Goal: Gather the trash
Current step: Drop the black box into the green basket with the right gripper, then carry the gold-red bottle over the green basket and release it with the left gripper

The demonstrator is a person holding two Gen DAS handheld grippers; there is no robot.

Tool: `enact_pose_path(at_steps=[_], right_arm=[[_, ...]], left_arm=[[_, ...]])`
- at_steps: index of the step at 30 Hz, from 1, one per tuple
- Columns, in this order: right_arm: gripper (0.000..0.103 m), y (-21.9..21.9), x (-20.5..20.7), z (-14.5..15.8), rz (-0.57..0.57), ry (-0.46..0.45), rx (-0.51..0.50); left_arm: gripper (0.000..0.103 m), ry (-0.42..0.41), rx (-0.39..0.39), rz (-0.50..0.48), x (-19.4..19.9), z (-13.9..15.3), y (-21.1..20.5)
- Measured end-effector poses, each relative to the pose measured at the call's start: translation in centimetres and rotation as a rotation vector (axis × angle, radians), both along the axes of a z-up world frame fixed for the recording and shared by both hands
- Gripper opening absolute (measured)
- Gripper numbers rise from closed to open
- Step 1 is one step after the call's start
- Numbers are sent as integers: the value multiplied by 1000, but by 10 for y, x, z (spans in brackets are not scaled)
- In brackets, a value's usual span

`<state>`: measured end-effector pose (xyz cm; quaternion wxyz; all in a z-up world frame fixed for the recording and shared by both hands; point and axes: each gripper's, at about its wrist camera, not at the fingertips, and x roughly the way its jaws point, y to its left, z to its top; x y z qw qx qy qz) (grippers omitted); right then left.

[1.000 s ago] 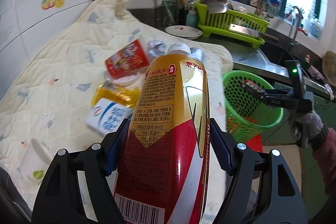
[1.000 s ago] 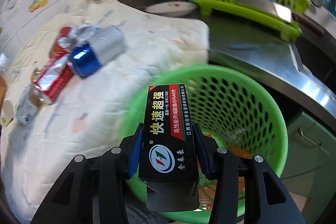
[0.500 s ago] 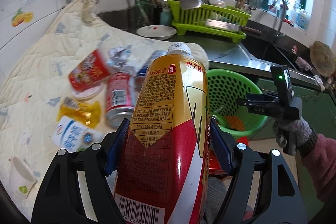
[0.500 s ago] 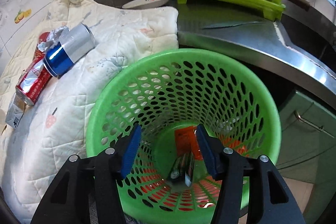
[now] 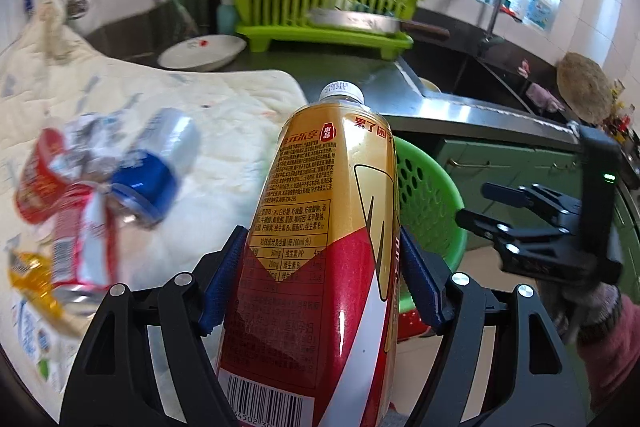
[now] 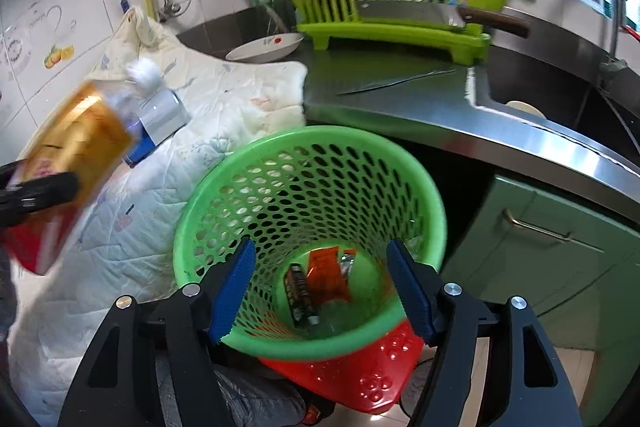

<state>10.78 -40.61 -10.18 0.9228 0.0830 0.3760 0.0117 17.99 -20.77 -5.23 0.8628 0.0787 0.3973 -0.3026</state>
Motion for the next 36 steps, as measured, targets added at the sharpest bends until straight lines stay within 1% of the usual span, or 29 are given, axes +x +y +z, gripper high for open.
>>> enact_pose_path(at_steps=[2,8,14,17,21,22,23,30,34,36], right_arm=[[68,-6,-7,2,-7,-7,0],[68,-19,-19,0,-21,-15,23],[68,-24,-19,-9,-23,-1,38],[68,-24,-19,-14,-22,8,49],[68,-24,-18,-18,-20,18,48],[68,-24,-18,-18,-19,20,52],[68,-24,-19,-19,-20,21,52],[68,-19,-21,-16,-16,17,49],[68,-11,-24,-8,-6,0,52],[68,-3,-24,-2,7,-13,49]], left_arm=[[73,22,19,-21,6,-11,-20],[73,46,69,-58,17,-35,-65],[73,83,105,-68,33,-58,-90],[74,113,106,-66,41,-68,-95],[76,139,88,-60,47,-76,-96],[83,141,79,-57,47,-77,-94],[84,134,64,-56,47,-76,-92],[84,100,26,-30,39,-62,-72],[84,68,-2,1,26,-46,-48],[84,43,-3,15,18,-37,-36]])
